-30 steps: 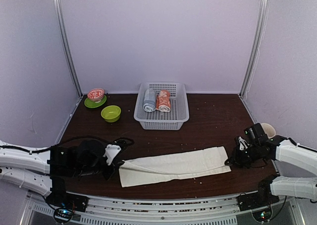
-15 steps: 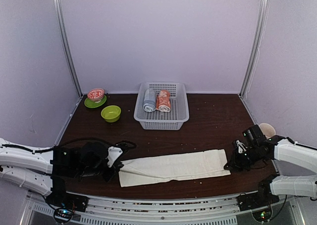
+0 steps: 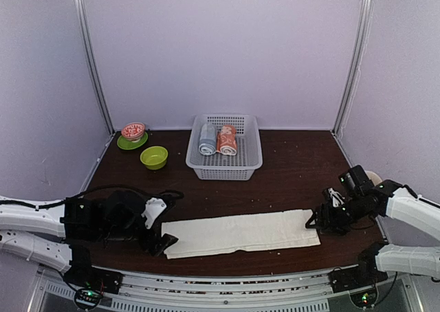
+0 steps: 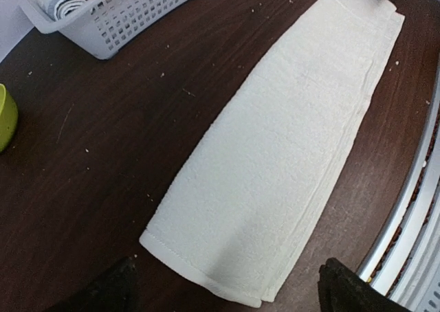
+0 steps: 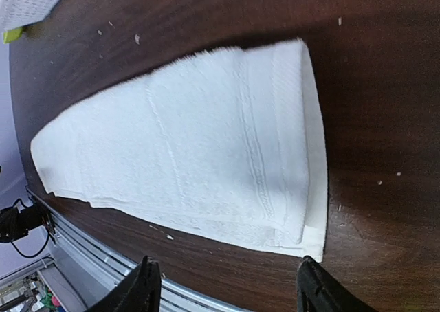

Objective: Roll the towels
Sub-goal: Fold the towel at the center of the board, then smooth out the towel at the center of the board.

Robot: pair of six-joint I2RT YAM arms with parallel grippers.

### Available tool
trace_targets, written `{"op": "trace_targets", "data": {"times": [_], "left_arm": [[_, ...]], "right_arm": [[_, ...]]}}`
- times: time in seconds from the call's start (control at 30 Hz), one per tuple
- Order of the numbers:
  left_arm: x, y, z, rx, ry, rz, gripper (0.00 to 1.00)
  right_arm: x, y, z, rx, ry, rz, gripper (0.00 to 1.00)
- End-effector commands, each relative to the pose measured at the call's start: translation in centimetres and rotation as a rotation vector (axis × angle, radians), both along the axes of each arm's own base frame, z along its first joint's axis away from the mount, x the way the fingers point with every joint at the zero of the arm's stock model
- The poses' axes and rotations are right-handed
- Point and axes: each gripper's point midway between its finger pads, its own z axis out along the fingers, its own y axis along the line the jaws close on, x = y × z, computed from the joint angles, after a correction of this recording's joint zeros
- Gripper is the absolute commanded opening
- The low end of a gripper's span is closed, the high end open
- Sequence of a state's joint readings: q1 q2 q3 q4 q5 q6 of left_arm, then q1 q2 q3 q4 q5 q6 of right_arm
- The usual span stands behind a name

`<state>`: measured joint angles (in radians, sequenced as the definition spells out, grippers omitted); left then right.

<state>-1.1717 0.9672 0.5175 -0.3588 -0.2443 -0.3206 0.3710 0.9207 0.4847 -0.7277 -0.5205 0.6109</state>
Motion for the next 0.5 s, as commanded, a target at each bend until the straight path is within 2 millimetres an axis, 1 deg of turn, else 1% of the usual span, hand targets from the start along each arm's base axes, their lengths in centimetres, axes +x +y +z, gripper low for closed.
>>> {"op": "trace_targets", "data": {"times": [0.0, 0.07, 0.1, 0.17, 0.2, 0.23, 0.3, 0.37, 0.47], "left_arm": [[0.3, 0.2, 4.3, -0.06, -0.035, 0.026, 0.96], [1.3, 0.7, 5.0, -0.054, -0.048, 0.099, 0.97], [1.8, 0.8, 5.1, -0.056, -0.032, 0.144, 0.95], [2.9, 0.9, 4.6, -0.064, 0.049, 0.262, 0.9], [3.3, 0.8, 4.0, -0.08, 0.122, 0.33, 0.88], [3.6, 0.3, 3.3, -0.084, 0.189, 0.354, 0.86], [3.9, -1.4, 2.3, -0.106, 0.309, 0.363, 0.79], [4.3, -3.8, 2.1, -0.138, 0.354, 0.331, 0.72], [5.1, -7.0, 1.7, -0.175, 0.393, 0.277, 0.58]], "right_arm": [[2.2, -1.7, 3.4, -0.102, -0.12, -0.051, 0.68], [3.5, -2.4, 3.9, -0.138, -0.176, -0.101, 0.65], [4.2, -2.4, 4.1, -0.133, -0.196, -0.125, 0.64], [5.2, -1.7, 3.9, -0.093, -0.216, -0.155, 0.59], [5.5, -1.4, 3.6, -0.078, -0.217, -0.162, 0.57], [5.8, -1.1, 3.3, -0.067, -0.214, -0.166, 0.55], [6.2, -0.5, 2.4, -0.062, -0.204, -0.166, 0.51], [6.5, -0.1, 1.7, -0.065, -0.204, -0.156, 0.49], [6.6, 0.5, 0.7, -0.075, -0.194, -0.131, 0.48]]}}
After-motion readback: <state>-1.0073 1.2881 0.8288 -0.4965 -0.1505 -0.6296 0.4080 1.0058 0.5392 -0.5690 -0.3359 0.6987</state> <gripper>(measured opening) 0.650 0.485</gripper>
